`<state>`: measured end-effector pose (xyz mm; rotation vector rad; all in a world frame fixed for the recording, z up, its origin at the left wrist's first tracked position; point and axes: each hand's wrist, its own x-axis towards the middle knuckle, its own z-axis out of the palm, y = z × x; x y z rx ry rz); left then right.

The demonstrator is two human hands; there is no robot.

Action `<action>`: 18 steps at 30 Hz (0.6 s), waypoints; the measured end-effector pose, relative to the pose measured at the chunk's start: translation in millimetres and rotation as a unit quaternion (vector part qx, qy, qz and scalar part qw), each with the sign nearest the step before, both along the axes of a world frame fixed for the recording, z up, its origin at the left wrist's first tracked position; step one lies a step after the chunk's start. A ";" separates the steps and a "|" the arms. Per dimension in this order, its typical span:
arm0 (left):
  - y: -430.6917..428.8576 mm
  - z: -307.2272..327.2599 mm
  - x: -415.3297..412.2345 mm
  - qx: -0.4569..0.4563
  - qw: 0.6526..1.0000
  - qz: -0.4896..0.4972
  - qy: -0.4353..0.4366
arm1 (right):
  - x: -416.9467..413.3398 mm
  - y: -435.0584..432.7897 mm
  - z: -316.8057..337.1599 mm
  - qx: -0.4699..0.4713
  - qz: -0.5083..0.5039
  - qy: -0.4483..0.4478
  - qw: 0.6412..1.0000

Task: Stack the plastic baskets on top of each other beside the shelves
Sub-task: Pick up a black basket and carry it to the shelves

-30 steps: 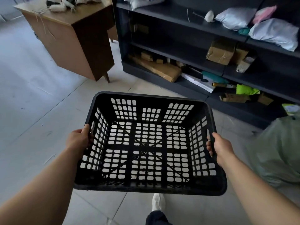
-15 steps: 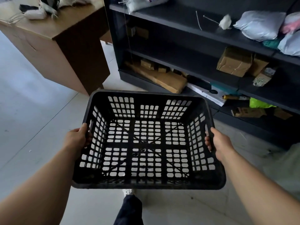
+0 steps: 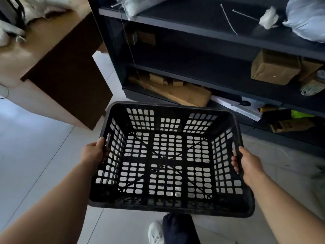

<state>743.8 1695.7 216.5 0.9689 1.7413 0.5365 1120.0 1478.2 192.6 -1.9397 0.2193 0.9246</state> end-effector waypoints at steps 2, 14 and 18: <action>33.7 -18.3 14.7 -0.002 1.000 -0.009 0.013 | 10.2 24.0 -17.9 -0.001 -0.006 0.003 1.000; 203.0 -156.9 98.1 -0.007 0.998 -0.030 0.059 | 69.7 162.3 -161.2 -0.043 -0.041 0.038 0.998; 245.4 -206.6 118.1 0.014 0.995 -0.061 0.074 | 77.6 198.3 -214.1 -0.047 -0.054 0.030 0.997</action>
